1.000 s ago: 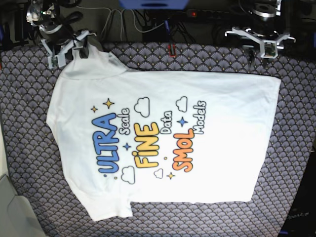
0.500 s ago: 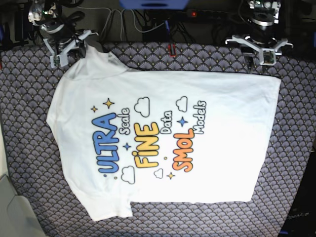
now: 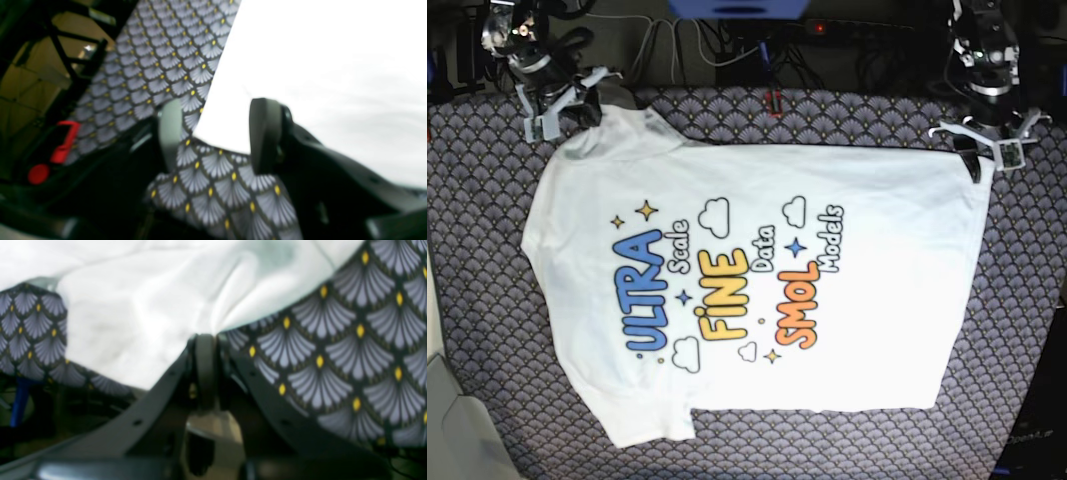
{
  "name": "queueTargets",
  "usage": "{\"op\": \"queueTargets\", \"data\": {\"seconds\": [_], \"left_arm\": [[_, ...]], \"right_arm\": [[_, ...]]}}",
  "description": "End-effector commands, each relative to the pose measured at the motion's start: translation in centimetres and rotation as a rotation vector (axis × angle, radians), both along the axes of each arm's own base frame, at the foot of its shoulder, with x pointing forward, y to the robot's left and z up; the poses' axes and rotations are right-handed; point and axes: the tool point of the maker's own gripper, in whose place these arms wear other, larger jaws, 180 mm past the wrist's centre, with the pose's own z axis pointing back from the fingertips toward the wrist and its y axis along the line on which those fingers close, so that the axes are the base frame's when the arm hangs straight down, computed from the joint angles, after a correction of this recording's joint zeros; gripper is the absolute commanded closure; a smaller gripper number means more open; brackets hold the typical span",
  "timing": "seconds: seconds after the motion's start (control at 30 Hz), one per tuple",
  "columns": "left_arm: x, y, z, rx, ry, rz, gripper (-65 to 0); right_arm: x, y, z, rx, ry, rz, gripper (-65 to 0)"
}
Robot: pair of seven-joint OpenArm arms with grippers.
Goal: Fold the T-shirt properly
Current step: 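Close both grippers on the shirt's shoulder corners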
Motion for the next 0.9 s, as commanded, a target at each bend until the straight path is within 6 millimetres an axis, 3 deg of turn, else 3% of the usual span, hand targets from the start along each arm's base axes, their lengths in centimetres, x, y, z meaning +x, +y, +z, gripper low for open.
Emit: {"op": "queueTargets", "data": {"seconds": [0.0,0.23,0.4,0.57,0.73,0.87], "left_arm": [[0.3,1.1,0.6,0.028,-0.023,0.011,-32.5],[1.3,0.2,-2.9,-0.139,0.004,-0.011,-32.5],[0.9,1.1,-5.0,-0.161,0.051,0.013,-32.5],[1.0,1.2,-4.6,-0.154,0.042,0.012,-32.5],[0.4,3.6,-3.9,-0.148,0.015,0.083,-32.5],[0.2,3.8,-4.1,-0.202,0.002,0.106,-32.5]], "right_arm": [[-2.5,-0.6,-2.2,-0.048,0.132,0.018,0.0],[-2.7,-0.6,-2.4,-0.046,0.139,0.016,0.0],[-2.7,-0.6,-2.4,-0.045,0.141,0.016,0.0],[-2.7,-0.6,-2.4,-0.045,0.141,0.016,0.0],[-2.8,-0.6,-2.5,-0.045,0.142,0.016,0.0],[-2.8,-0.6,-2.5,-0.045,0.142,0.016,0.0]]}}
